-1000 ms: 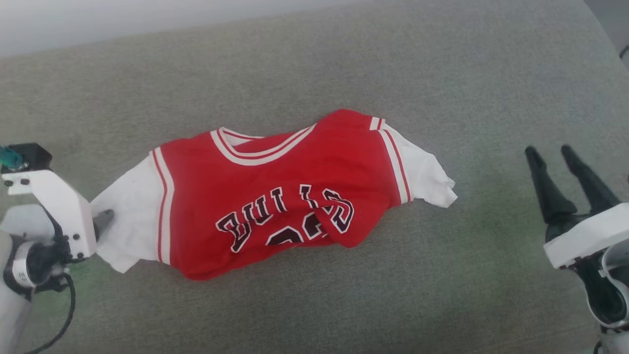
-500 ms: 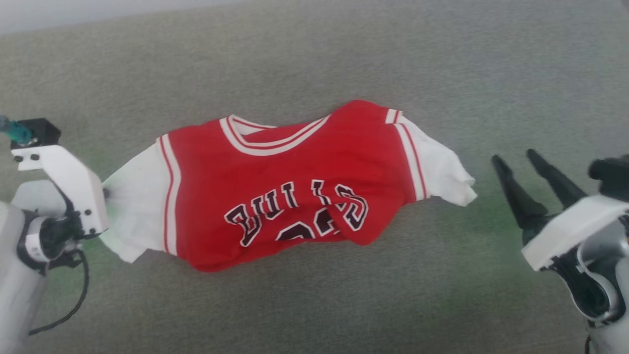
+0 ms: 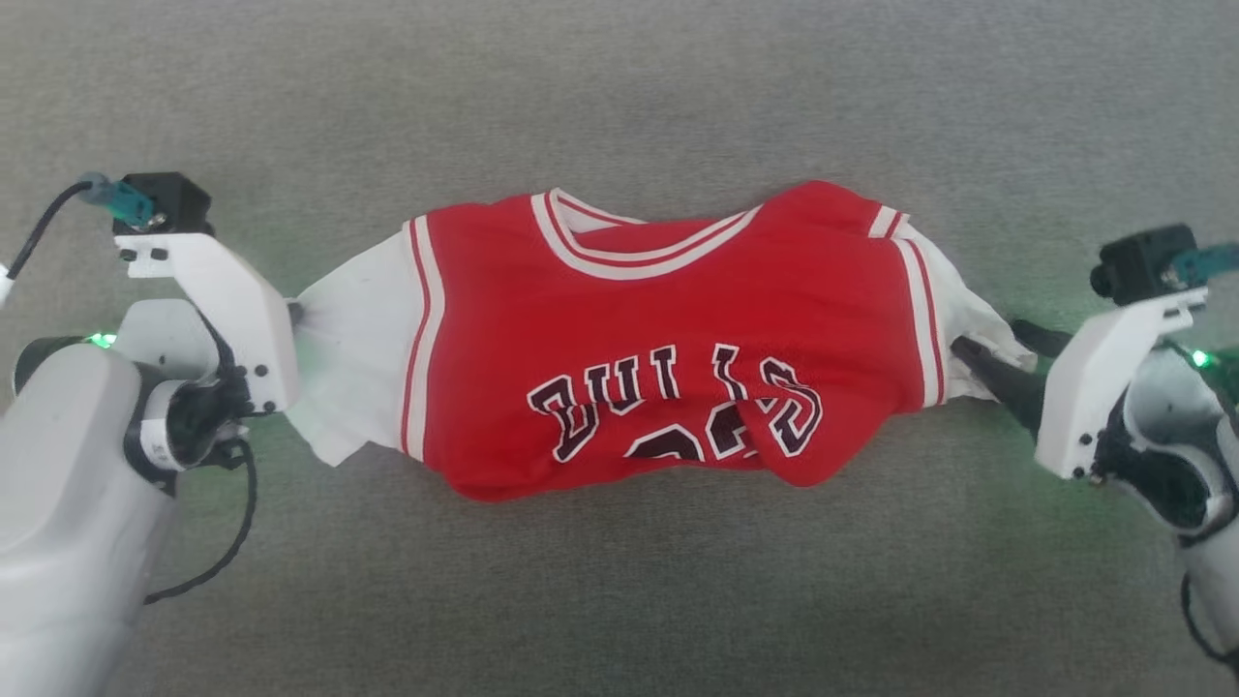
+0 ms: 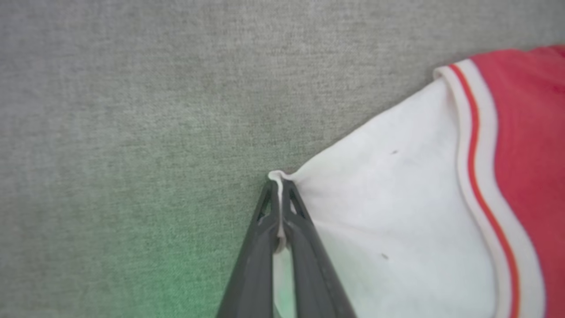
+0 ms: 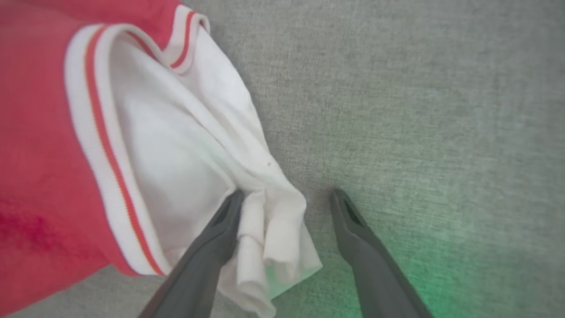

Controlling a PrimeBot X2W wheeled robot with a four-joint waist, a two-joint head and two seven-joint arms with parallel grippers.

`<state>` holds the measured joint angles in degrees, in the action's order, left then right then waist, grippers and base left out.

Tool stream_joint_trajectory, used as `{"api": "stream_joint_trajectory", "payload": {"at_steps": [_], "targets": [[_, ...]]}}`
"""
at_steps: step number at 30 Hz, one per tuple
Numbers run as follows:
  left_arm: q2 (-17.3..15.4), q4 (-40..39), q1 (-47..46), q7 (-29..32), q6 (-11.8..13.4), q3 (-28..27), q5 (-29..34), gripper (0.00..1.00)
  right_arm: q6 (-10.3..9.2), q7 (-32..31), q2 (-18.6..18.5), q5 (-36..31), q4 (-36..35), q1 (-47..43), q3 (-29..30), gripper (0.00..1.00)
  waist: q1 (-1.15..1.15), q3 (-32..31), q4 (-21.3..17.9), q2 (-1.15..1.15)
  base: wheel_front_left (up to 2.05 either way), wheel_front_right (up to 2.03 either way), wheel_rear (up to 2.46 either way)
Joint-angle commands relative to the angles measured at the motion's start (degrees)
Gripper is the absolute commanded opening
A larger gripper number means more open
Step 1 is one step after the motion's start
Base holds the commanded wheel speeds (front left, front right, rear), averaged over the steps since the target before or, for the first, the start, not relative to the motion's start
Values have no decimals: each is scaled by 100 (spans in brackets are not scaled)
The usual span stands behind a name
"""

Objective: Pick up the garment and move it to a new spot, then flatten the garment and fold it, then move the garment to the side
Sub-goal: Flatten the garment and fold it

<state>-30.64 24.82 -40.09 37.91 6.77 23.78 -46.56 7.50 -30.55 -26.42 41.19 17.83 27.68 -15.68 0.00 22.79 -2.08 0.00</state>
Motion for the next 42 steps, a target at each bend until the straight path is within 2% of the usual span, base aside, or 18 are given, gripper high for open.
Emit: {"api": "stream_joint_trajectory", "payload": {"at_steps": [1,6,10,13,21,30,42], "targets": [[157,122,20,-22,-37,110,21,0,-2,-267,72,2,300,-54,-334,0,0,18,119,0,0,0,0],[256,211,-93,-115,-8,67,-38,0,-4,-386,-24,274,414,269,-454,0,0,-61,237,0,0,0,0],[281,170,-322,-197,-46,47,0,0,-1,-437,-205,512,223,626,-497,0,0,-301,301,0,0,0,0],[234,77,-475,-124,-43,67,51,0,-1,-452,-404,602,78,860,-481,0,0,-580,325,0,0,0,0],[-42,-282,-1005,108,-75,52,177,0,-1,-417,-541,652,-191,1610,-588,0,0,-1364,298,0,0,0,0],[-346,-287,-1715,-96,-341,-45,351,0,-2,16,-443,696,4,2592,-823,0,0,-2043,191,0,0,0,0],[-361,79,-2417,-490,-512,-85,524,0,-2,252,-379,854,450,3403,-1286,0,0,-2351,112,0,0,0,0]]}}
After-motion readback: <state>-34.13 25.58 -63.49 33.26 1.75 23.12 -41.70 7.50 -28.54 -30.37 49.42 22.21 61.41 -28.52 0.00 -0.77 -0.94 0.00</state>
